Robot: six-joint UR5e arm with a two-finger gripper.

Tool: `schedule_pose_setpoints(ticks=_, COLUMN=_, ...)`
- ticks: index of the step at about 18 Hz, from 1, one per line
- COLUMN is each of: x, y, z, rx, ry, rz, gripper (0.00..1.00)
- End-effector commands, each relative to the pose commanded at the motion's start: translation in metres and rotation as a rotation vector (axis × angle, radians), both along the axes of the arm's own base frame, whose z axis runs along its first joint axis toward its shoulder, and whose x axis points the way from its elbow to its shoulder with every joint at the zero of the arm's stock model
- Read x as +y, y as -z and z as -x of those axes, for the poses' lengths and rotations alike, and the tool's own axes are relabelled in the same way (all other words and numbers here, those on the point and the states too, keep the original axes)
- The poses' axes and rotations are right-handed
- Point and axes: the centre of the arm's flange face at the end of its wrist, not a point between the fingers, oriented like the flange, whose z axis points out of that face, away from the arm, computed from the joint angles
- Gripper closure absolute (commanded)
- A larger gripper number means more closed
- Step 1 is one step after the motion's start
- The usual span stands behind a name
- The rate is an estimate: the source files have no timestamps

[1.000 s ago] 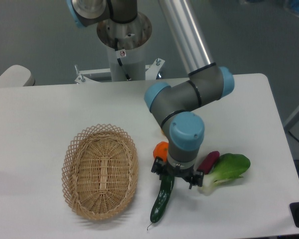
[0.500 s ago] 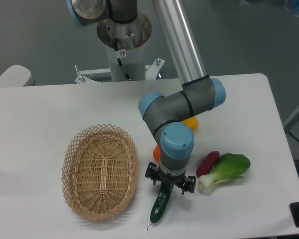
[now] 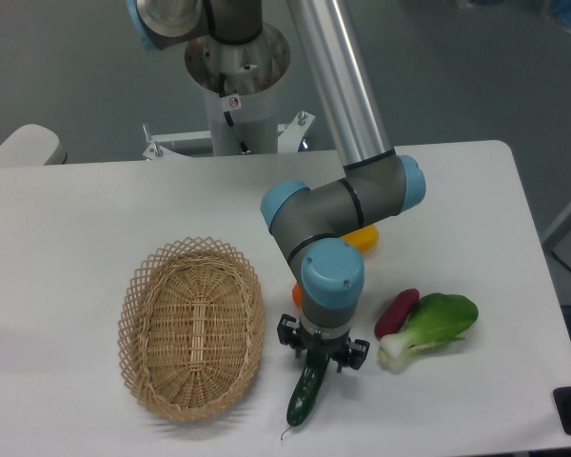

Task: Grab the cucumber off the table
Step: 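Close the gripper around the green cucumber, then lift the held cucumber up off the table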

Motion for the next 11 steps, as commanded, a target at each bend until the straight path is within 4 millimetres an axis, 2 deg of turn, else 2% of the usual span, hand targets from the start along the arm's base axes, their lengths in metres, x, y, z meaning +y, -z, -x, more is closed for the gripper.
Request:
schedule_pose_setpoints(ticks=3, x=-0.001, y=-0.006, z=0.004, rx=0.008, ry=0.009, rz=-0.005, gripper=0.86)
schedule_pose_setpoints(ticks=5, x=-0.006, y=-0.018, z=0.014, rx=0.02, ry=0.016, rz=-0.018, gripper=0.86)
schedule_pose_setpoints(ticks=8, x=-0.002, y=-0.053, z=0.03, rx=0.073, ry=0.06, rz=-0.048, gripper=0.86)
schedule_pose_setpoints(ticks=11, x=-0.021, y=-0.096, z=0.064, rx=0.08, ry=0.054, rz=-0.044, gripper=0.86)
